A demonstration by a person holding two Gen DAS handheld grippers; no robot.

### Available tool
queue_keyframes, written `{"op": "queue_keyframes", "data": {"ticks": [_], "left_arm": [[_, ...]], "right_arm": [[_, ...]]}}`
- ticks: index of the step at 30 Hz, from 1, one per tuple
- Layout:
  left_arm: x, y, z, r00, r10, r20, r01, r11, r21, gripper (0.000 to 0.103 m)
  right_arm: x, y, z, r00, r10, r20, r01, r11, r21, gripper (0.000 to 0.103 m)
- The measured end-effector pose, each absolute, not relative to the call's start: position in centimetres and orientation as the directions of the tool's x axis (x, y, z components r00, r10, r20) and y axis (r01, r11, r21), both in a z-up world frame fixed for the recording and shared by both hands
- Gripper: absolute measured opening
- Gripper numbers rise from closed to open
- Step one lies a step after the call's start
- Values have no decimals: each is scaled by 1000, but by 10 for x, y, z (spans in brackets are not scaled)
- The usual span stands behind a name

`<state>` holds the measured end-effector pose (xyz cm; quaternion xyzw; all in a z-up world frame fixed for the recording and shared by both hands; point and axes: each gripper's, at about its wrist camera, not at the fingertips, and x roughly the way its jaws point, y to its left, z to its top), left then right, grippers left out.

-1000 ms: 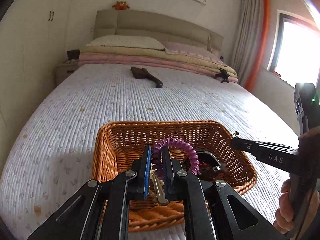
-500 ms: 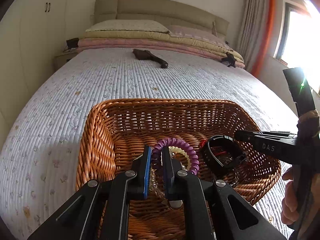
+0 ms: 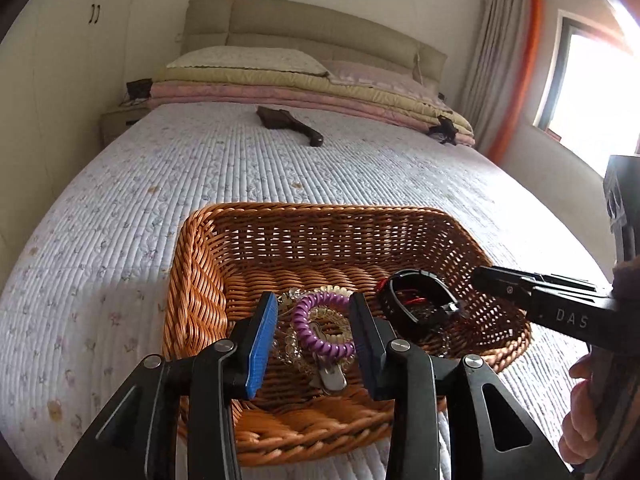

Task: Organize jewelry
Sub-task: 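Move both open tools back over the remaining items on the quilt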

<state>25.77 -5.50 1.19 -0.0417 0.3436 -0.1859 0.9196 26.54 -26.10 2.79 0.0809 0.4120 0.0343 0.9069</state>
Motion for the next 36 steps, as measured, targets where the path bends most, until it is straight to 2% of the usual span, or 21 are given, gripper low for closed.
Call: {"op": "queue_keyframes", "data": {"ticks": [2,8,11,16,23,28,31,36], "left_arm": [[239,-50,22,709,-384,-591,332,922,-200,38],[160,-23,38,716,-437,-544,404,895,-188,38],[124,-6,33,694,-479,-537,430,874,-225,38],[90,7,8,615,-564,-552,485,822,-300,38],[87,1,-32,504,-620,-601,515,775,-367,38],[82,-4,-39,477,-639,-603,544,753,-369,38],[80,-2,-45,453,-651,-609,553,741,-382,38],[75,-12,-51,450,-616,-646,556,760,-337,38]], "right_arm": [[244,-253,32,671,158,-725,-29,982,187,36],[178,-228,29,680,231,-696,-69,965,253,36],[158,-211,18,671,261,-694,-70,954,291,36],[144,-190,-13,621,284,-731,-44,943,330,37],[152,-184,-41,577,275,-769,58,925,375,37],[160,-171,-41,586,220,-780,86,940,330,37],[165,-160,-42,582,168,-796,112,953,283,41],[173,-139,-44,580,45,-813,111,985,134,42]]}}
